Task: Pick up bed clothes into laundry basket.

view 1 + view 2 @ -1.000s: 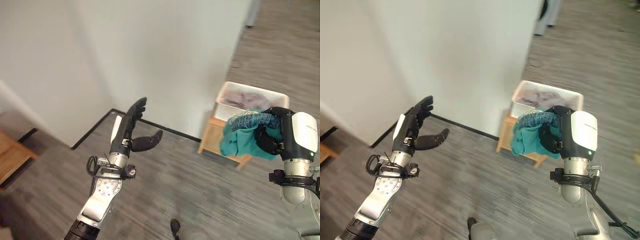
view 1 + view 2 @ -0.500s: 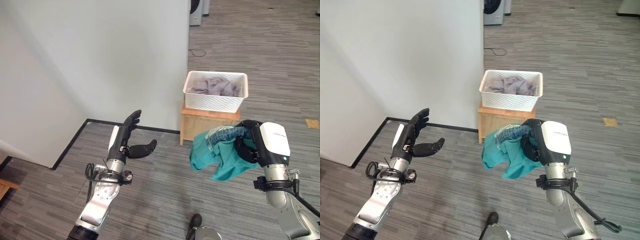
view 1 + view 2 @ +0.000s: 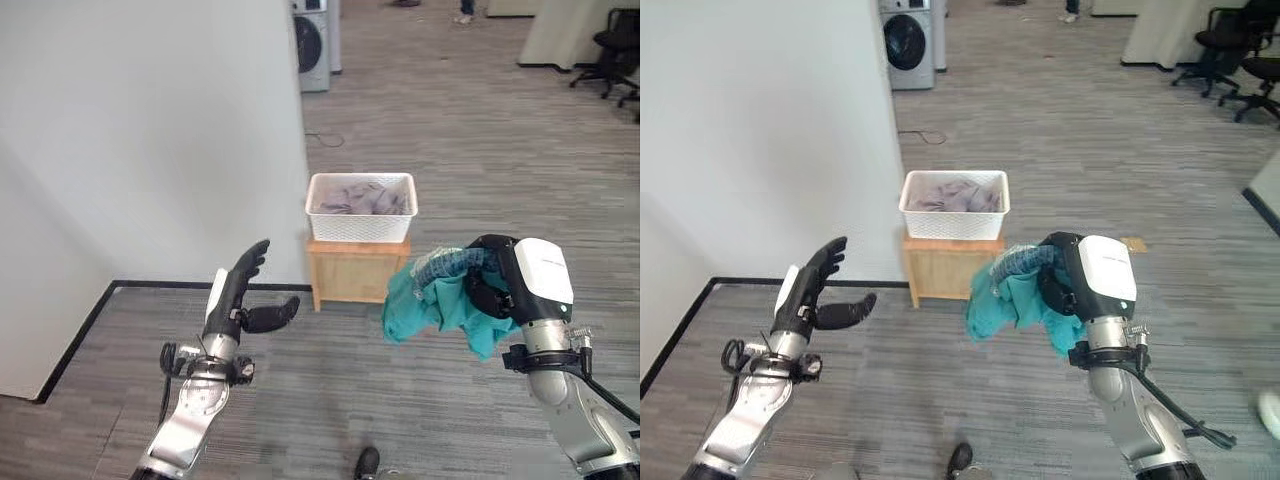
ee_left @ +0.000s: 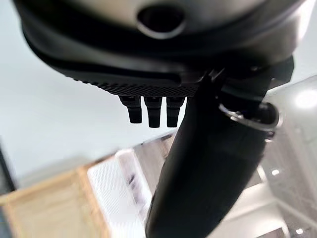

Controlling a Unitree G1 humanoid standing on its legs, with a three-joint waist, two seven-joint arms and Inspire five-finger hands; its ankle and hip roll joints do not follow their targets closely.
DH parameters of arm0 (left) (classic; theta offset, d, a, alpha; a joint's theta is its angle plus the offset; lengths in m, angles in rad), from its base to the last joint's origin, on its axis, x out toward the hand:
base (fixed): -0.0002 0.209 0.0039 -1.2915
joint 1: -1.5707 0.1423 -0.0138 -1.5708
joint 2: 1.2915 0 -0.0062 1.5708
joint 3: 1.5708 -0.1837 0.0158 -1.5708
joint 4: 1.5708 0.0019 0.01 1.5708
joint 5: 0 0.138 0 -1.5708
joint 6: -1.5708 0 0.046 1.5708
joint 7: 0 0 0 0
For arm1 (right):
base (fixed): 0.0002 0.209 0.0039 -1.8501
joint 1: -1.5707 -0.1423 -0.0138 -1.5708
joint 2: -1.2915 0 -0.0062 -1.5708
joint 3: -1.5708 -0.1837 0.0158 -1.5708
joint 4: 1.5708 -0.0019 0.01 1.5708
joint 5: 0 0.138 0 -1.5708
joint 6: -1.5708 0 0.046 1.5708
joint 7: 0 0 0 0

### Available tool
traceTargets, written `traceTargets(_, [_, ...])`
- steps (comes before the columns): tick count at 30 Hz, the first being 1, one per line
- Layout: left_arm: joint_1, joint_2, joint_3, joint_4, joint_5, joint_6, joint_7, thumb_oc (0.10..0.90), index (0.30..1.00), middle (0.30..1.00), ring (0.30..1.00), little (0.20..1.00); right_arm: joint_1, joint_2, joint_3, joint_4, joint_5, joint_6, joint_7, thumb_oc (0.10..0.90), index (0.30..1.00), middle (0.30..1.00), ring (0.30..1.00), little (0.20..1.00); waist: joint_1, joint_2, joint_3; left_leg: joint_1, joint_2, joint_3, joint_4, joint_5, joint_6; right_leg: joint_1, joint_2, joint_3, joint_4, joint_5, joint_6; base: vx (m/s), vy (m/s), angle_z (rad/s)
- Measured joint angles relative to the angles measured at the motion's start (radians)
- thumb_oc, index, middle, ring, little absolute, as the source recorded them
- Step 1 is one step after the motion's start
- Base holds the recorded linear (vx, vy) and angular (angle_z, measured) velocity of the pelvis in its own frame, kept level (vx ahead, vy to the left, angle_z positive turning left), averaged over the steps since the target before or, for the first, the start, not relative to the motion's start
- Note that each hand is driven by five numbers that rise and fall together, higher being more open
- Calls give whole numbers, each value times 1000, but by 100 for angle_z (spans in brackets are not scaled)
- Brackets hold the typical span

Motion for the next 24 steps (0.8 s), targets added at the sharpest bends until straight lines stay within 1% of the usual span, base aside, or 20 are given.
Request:
traceTargets(1, [-5, -15, -1, 50, 0, 1, -1, 800, 900, 900, 900, 900, -13, 18, 16, 41, 10, 1, 6, 400, 300, 300, 300, 300, -16, 30, -11, -2, -1, 23, -173, 20, 0, 21, 31, -25, -19, 1, -27, 466, 159, -45])
traceTargets(2, [-5, -24, 1, 72, 0, 0, 0, 800, 900, 900, 900, 900, -12, 26, 26, 53, 18, 2, 7, 400, 300, 300, 300, 300, -23, 41, -23, -13, -15, 49, -242, 23, 11, 17, 39, -37, -38, 0, -10, 619, 123, -89])
traceTargets(3, [-12, -66, 29, 81, 0, 2, 7, 800, 900, 900, 900, 900, -12, -39, 45, 46, 31, -3, 21, 400, 300, 300, 300, 300, 15, 94, -8, -140, 51, 34, -260, 20, -21, -86, 21, 67, 343, -212, 2, 428, 65, -70])
traceTargets(4, [-25, -70, 32, 78, 0, 2, 8, 800, 900, 900, 900, 900, -7, -42, 39, 48, 32, 6, 26, 400, 300, 300, 300, 300, -5, 104, 23, -175, 64, 48, -261, 35, -5, -63, 24, 50, 365, -292, 4, 715, 130, -41])
traceTargets(5, [-8, -70, 29, 77, -1, 13, 6, 800, 900, 900, 900, 900, 12, -2, 37, 76, 32, 10, 29, 400, 300, 300, 300, 300, -14, 78, 11, -216, 59, 52, -260, 72, 21, -56, 9, 36, 360, -332, 27, 402, 95, 8])
traceTargets(7, [61, -44, 33, 53, -1, 29, 7, 800, 900, 900, 900, 900, 57, 50, 59, 82, 35, 31, 61, 400, 300, 300, 300, 300, 20, 28, -12, -208, 37, 74, -164, 111, 30, 29, -34, 27, 225, -295, 27, 664, 155, -58])
traceTargets(8, [74, -36, 47, 53, -1, 31, 9, 800, 900, 900, 900, 900, 57, 40, 61, 74, 33, 25, 64, 400, 300, 300, 300, 300, 40, 25, -16, -166, 11, 74, -145, 134, 36, 79, -44, 42, 124, -261, 49, 939, 184, -70])
traceTargets(9, [78, -41, 73, 60, -2, 32, 9, 800, 900, 900, 900, 900, 60, 47, 67, 76, 29, 37, 70, 400, 300, 300, 300, 300, 41, 31, -21, -76, 3, 58, -62, 109, 28, 209, -33, 57, -21, -242, 71, 1024, 264, -58])
traceTargets(10, [95, -39, 87, 58, -2, 32, 10, 800, 900, 900, 900, 900, 67, 46, 96, 76, 24, 40, 75, 400, 300, 300, 300, 300, 43, 10, -49, -23, -8, 48, 51, 69, 89, 251, -66, 64, -33, -245, 100, 733, 245, -37])
traceTargets(11, [105, -33, 104, 55, -4, 33, 12, 800, 900, 900, 900, 900, 71, 51, 124, 67, 12, 38, 76, 400, 300, 300, 300, 300, 41, -29, -94, 22, -40, 73, 161, 2, 173, 240, -131, 54, 21, -257, 188, 711, 321, -26])
traceTargets(12, [98, -8, 112, 49, -3, 33, 20, 800, 900, 900, 900, 900, 72, 79, 129, 38, -10, 37, 76, 400, 300, 300, 300, 300, 32, -66, -95, 77, -80, 133, 175, -82, 202, 191, -246, 53, 299, -214, 222, 493, 231, -18])
traceTargets(14, [101, 13, 107, 42, -3, 46, 20, 800, 900, 900, 900, 900, 72, 88, 137, 3, -23, 37, 78, 400, 300, 300, 300, 300, 18, -73, -97, 125, -138, 118, 129, -94, 222, 15, -372, 77, 637, -134, 226, 357, 123, 18])
traceTargets(15, [89, 31, 95, 33, -1, 53, 19, 800, 900, 900, 900, 900, 83, 87, 126, -41, -33, 36, 78, 400, 300, 300, 300, 300, -16, -62, -95, 138, -176, 85, 49, -54, 219, -82, -425, 62, 753, -102, 222, 251, 19, 88])
traceTargets(17, [31, 29, 89, 27, 0, 53, 18, 800, 900, 900, 900, 900, 76, 58, 90, -93, -42, 25, 77, 400, 300, 300, 300, 300, -38, -29, -67, 181, -203, 45, -84, 31, 183, -112, -379, 17, 544, -118, 212, 105, -32, 103])
traceTargets(18, [13, 22, 92, 28, 0, 53, 18, 800, 900, 900, 900, 900, 55, 33, 84, -97, -43, 17, 77, 400, 300, 300, 300, 300, -39, 1, -50, 198, -203, 29, -112, 36, 185, -111, -345, -1, 450, -114, 206, 226, -128, 93])
traceTargets(19, [-5, 19, 94, 27, 0, 54, 19, 800, 900, 900, 900, 900, 22, 11, 70, -98, -44, 13, 76, 400, 300, 300, 300, 300, -41, 38, -26, 226, -206, 6, -124, 36, 185, -108, -287, -28, 322, -90, 170, 390, -172, 83])
traceTargets(20, [-7, 15, 99, 24, 0, 54, 19, 800, 900, 900, 900, 900, 12, 0, 62, -98, -44, 11, 76, 400, 300, 300, 300, 300, -44, 54, -14, 238, -208, -3, -130, 36, 184, -109, -257, -42, 280, -83, 167, 430, -206, 94])
traceTargets(21, [-10, -10, 112, 18, 1, 50, 19, 800, 900, 900, 900, 900, 10, -18, 26, -99, -43, -3, 74, 400, 300, 300, 300, 300, -51, 83, 2, 255, -208, -46, -146, 31, 177, -112, -188, -6, 171, -65, 173, 352, -184, 99])
traceTargets(22, [-24, -22, 118, 18, 1, 50, 19, 800, 900, 900, 900, 900, 8, -25, -9, -97, -42, -2, 72, 400, 300, 300, 300, 300, -61, 83, 13, 258, -219, -64, -149, 30, 176, -116, -148, 29, 62, -20, 181, 294, -179, 104])
traceTargets(24, [-34, -27, 121, 19, 1, 49, 18, 800, 900, 900, 900, 900, 0, -25, -72, -94, -41, 11, 67, 400, 300, 300, 300, 300, -70, 58, 24, 268, -252, -93, -160, 25, 179, -123, -137, 73, -125, 80, 185, 258, -178, 94])
